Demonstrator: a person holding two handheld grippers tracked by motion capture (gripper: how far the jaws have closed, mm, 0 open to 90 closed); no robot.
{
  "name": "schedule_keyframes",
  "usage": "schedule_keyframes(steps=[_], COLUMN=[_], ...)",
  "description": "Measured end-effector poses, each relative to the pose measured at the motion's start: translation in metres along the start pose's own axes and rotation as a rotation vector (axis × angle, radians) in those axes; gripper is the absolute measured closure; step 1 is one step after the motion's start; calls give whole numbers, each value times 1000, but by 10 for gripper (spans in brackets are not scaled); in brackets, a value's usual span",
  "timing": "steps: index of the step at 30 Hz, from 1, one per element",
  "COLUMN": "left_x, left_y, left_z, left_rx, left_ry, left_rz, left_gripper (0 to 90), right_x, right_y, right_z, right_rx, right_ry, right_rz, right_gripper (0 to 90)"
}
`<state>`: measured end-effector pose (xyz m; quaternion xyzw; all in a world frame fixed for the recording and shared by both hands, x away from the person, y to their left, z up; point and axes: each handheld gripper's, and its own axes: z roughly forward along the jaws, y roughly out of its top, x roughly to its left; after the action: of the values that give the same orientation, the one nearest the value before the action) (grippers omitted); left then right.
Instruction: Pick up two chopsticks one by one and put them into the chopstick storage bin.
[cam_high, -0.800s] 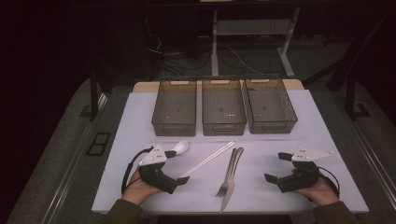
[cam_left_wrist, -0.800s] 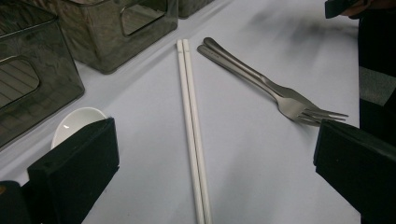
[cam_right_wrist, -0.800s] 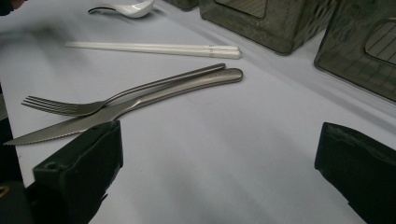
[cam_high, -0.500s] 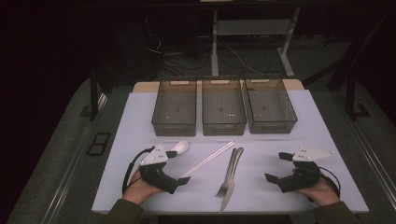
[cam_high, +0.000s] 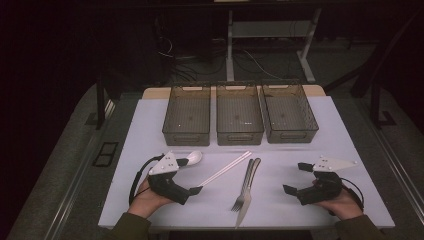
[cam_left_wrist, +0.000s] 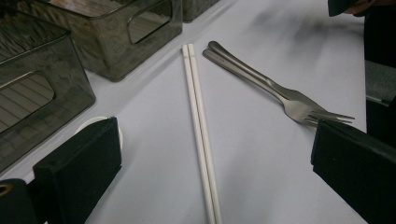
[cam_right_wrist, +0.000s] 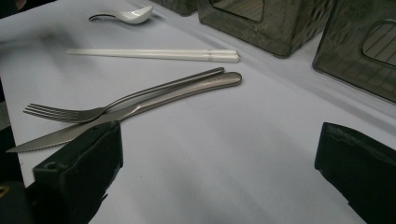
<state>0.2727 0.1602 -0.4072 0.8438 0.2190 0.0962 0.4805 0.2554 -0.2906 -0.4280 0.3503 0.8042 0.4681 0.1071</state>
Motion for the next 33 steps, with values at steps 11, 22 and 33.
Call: schedule_keyframes(steps=[11, 22, 33], left_x=[13, 28, 36], left_y=[8, 15, 23], left_z=[0, 2, 8], left_rx=[1, -18, -29], left_ry=[27, 47, 53], left_rz=[11, 4, -1], left_gripper=[9, 23, 74], right_x=[-1, -1, -2], right_y=[0, 0, 0], right_z=[0, 1, 1], right_rx=[-1, -2, -1], right_ry=[-4, -11, -12], right_rz=[5, 11, 18], right_gripper=[11, 11, 11])
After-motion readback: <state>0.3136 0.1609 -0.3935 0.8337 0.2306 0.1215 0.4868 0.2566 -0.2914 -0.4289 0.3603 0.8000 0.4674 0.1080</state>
